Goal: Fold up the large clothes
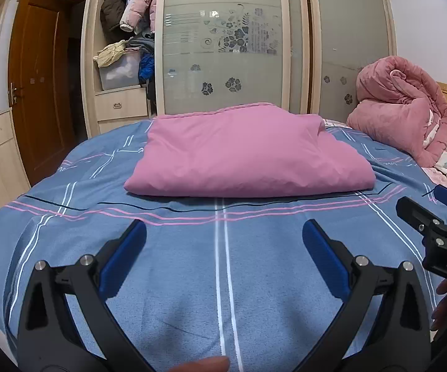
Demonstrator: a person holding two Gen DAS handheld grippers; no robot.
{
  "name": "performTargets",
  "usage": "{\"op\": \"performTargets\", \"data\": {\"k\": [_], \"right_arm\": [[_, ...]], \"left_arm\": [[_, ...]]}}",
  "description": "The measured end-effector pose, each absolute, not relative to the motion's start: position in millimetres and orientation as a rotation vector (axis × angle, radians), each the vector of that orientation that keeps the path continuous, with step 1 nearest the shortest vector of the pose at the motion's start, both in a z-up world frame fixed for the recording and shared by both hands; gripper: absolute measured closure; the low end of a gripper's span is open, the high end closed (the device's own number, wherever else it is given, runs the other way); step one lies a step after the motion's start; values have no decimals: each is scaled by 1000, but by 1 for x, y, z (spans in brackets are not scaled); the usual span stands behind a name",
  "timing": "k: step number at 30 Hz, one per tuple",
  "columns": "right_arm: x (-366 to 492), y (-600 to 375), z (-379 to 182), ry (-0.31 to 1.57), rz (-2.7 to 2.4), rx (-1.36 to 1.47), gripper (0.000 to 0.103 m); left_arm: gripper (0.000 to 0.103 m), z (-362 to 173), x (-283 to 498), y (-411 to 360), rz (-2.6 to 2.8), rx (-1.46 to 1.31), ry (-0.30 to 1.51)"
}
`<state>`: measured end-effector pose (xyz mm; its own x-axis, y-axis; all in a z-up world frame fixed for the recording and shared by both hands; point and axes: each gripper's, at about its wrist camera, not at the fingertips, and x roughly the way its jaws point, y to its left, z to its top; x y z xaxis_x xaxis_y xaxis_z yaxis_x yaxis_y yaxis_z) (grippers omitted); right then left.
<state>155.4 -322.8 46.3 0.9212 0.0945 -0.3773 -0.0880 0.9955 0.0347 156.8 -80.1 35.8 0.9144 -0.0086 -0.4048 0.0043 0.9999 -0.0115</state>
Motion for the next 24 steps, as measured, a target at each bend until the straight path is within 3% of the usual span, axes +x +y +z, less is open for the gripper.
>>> {"op": "performTargets", "data": {"k": [24], "right_arm": [[157, -321, 43, 394, 99, 15, 1]], "left_arm": [[2, 36, 156, -81, -8, -8, 416]]}}
